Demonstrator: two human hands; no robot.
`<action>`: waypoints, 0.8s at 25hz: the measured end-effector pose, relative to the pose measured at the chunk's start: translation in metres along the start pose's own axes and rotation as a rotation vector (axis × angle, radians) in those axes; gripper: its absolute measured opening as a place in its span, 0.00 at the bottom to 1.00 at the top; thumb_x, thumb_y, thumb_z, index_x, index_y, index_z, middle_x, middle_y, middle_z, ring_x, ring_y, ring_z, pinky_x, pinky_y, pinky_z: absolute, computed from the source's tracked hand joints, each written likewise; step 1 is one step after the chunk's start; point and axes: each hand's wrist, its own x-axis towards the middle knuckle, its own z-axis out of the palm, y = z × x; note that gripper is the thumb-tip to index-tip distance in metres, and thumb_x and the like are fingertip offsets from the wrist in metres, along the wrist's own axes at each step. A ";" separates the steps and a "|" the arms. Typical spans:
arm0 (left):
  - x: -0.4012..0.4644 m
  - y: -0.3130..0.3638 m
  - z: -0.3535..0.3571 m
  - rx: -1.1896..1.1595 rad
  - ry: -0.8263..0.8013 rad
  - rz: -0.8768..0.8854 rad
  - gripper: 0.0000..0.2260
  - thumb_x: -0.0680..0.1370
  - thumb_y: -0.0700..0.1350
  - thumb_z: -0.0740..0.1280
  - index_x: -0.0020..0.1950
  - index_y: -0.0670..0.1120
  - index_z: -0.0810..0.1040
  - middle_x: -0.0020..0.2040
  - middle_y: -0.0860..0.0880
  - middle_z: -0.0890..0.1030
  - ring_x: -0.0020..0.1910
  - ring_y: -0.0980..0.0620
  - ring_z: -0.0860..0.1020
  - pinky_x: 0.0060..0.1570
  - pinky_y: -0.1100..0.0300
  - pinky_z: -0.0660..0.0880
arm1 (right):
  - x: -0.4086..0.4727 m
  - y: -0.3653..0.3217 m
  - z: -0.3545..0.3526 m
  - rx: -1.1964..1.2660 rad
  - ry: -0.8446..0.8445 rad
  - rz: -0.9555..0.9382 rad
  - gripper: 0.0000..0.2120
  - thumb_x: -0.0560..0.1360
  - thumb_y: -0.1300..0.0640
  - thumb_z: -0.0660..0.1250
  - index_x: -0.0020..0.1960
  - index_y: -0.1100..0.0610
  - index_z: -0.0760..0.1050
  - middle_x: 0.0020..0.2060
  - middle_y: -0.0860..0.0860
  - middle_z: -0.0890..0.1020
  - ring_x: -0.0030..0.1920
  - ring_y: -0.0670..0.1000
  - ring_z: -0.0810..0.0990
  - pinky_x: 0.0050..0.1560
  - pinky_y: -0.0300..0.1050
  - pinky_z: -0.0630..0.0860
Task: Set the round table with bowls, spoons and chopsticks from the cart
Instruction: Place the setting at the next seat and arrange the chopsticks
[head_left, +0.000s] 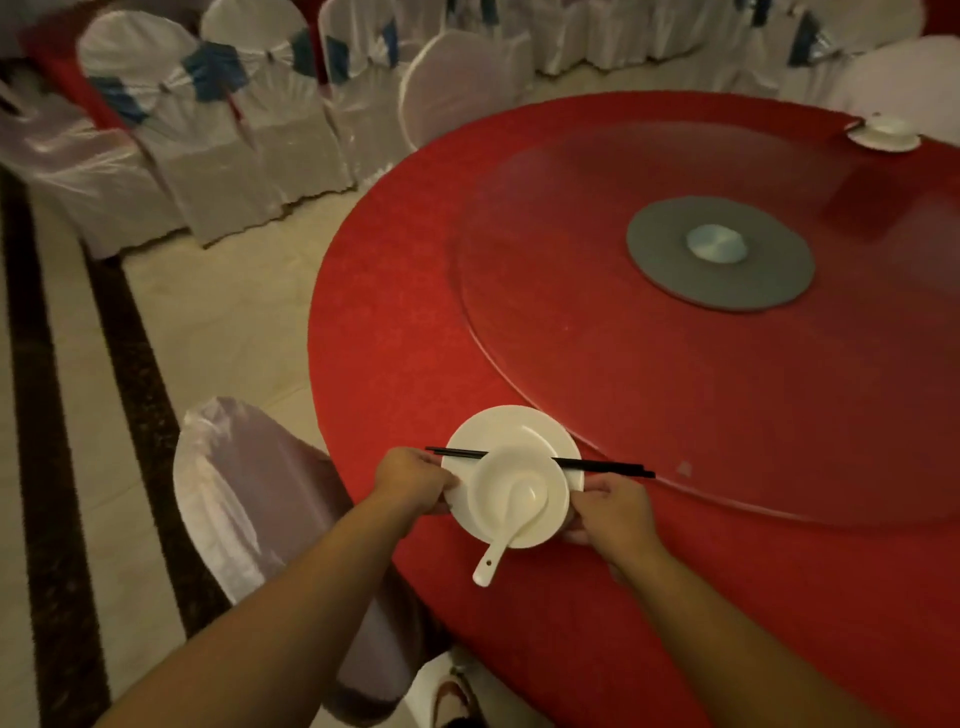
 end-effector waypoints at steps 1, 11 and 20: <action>0.008 0.003 -0.002 0.031 -0.005 -0.013 0.07 0.70 0.28 0.73 0.40 0.39 0.82 0.43 0.35 0.84 0.41 0.34 0.85 0.42 0.40 0.84 | 0.001 0.002 0.007 0.010 0.010 0.014 0.03 0.72 0.68 0.70 0.46 0.65 0.80 0.39 0.64 0.86 0.35 0.58 0.87 0.31 0.47 0.82; 0.062 0.027 -0.016 0.372 -0.101 -0.009 0.09 0.72 0.30 0.72 0.51 0.31 0.81 0.46 0.32 0.85 0.42 0.35 0.86 0.45 0.41 0.84 | 0.017 0.025 0.059 0.038 0.075 0.114 0.06 0.71 0.70 0.68 0.47 0.64 0.81 0.41 0.61 0.87 0.36 0.58 0.88 0.39 0.57 0.86; 0.142 0.065 -0.032 0.756 -0.377 0.231 0.12 0.73 0.36 0.73 0.56 0.36 0.83 0.51 0.38 0.86 0.48 0.41 0.86 0.48 0.48 0.84 | 0.015 0.033 0.137 0.226 0.350 0.239 0.07 0.72 0.70 0.69 0.49 0.67 0.81 0.44 0.63 0.86 0.40 0.61 0.88 0.41 0.57 0.86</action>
